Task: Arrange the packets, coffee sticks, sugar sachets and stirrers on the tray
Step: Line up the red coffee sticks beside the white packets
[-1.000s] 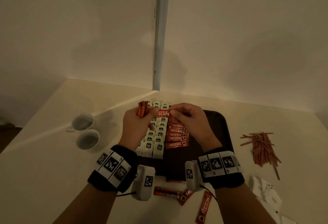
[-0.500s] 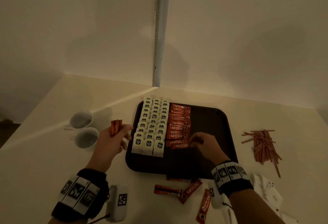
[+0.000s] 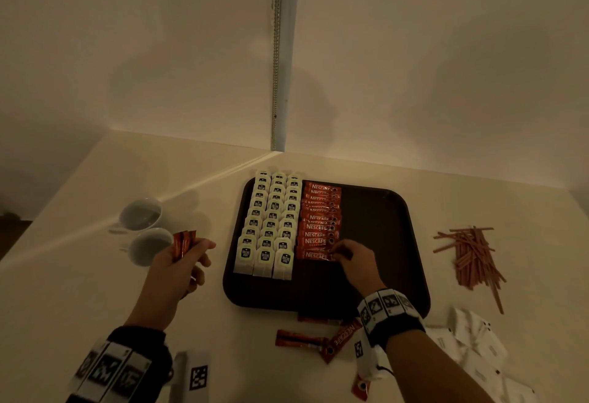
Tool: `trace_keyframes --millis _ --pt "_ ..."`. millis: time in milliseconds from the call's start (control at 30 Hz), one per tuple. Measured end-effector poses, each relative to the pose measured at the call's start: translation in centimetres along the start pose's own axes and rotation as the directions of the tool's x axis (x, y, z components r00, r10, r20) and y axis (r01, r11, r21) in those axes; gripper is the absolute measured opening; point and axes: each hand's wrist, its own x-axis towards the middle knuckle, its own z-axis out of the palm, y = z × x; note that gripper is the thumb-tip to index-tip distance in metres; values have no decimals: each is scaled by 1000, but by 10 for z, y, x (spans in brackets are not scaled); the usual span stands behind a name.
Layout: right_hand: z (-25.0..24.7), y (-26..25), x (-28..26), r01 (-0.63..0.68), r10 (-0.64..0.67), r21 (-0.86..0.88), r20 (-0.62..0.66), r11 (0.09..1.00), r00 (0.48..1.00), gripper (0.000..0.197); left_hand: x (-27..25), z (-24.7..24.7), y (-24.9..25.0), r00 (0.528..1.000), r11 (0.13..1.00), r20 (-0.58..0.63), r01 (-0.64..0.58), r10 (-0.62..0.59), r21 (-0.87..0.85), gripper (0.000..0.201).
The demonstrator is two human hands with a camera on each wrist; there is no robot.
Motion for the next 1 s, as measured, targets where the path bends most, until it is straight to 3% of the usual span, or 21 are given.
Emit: trace_keyframes --millis 333,533,800,1000 --pt "3 -1 11 7 -8 -16 -64 1000 998 13 -1 2 2 1000 1000 -2 12 -11 5 14" --pt "5 -4 10 27 -27 -40 -15 999 1000 14 -3 1 2 1000 1000 2 7 -7 -2 14" --pt "4 2 12 -20 17 -75 -42 997 999 18 -3 2 2 999 1000 22 24 -24 -7 14" --pt "9 6 14 -47 40 -101 -77 994 996 19 6 7 -2 989 976 29 147 -145 -159 10"
